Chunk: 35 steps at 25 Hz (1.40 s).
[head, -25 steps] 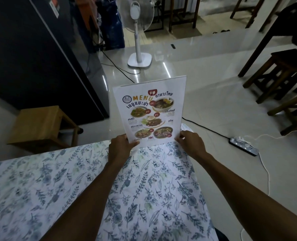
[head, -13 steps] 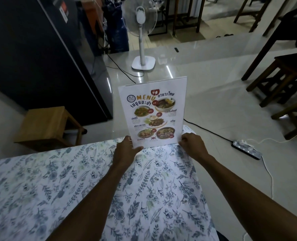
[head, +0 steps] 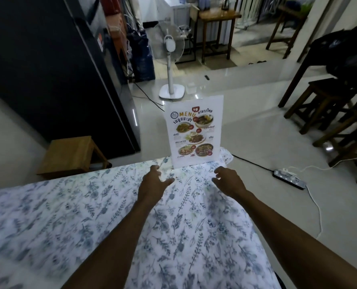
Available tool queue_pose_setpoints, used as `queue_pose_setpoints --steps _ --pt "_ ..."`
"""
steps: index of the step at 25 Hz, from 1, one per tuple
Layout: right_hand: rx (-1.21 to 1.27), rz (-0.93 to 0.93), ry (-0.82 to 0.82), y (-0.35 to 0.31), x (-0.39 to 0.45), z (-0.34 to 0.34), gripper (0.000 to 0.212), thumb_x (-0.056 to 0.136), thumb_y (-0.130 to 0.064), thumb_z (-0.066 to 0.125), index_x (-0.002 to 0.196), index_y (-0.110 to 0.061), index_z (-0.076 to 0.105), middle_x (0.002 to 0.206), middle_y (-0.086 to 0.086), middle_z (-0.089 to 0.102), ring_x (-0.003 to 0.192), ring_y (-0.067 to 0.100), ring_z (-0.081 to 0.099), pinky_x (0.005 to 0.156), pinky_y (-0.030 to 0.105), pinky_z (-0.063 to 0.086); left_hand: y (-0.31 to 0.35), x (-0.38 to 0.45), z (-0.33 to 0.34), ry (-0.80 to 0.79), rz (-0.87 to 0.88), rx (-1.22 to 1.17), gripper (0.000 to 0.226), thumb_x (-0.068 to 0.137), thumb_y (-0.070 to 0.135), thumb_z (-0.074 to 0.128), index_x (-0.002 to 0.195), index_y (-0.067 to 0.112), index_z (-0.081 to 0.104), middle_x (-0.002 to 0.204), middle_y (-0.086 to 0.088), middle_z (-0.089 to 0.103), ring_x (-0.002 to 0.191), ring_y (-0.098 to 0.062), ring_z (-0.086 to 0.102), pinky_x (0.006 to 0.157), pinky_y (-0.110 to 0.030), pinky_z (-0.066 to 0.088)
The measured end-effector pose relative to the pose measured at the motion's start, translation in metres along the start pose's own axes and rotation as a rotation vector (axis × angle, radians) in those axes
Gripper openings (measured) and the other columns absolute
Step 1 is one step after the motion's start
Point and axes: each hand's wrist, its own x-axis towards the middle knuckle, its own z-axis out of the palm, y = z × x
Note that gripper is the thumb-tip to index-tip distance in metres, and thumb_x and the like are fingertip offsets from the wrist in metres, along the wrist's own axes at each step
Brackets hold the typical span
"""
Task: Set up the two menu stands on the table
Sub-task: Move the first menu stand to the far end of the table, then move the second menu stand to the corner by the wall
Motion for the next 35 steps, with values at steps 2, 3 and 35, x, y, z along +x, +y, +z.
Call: queue_pose_setpoints --steps 2,3,35 --pt "0.015 -0.024 0.025 -0.021 -0.039 0.005 0.033 0.09 -0.03 0.063 0.118 -0.014 0.062 0.113 0.008 0.071 0.107 0.025 0.065 0.087 0.033 0.05 -0.014 -0.037 -0.017 -0.011 0.016 -0.013 0.07 0.074 0.046 0.081 0.13 0.018 0.049 0.124 -0.005 0.066 0.107 -0.024 0.064 0.089 -0.041 0.054" --pt "0.016 -0.041 0.04 -0.032 -0.059 0.01 0.032 0.09 -0.03 0.063 0.118 -0.014 0.062 0.111 0.008 0.072 0.107 0.026 0.065 0.087 0.033 0.051 -0.022 -0.056 -0.026 -0.019 0.019 -0.029 0.07 0.074 0.045 0.081 0.129 0.017 0.049 0.125 -0.005 0.065 0.107 -0.025 0.065 0.089 -0.041 0.054" --pt "-0.249 -0.254 -0.348 -0.301 -0.287 0.266 0.051 0.08 -0.04 0.071 0.119 -0.011 0.054 0.11 0.006 0.068 0.101 0.025 0.064 0.079 0.038 0.056 -0.371 -0.297 -0.286 0.337 -0.386 -0.066 0.079 0.075 0.046 0.079 0.137 0.014 0.043 0.137 -0.012 0.056 0.123 -0.03 0.056 0.096 -0.042 0.048"
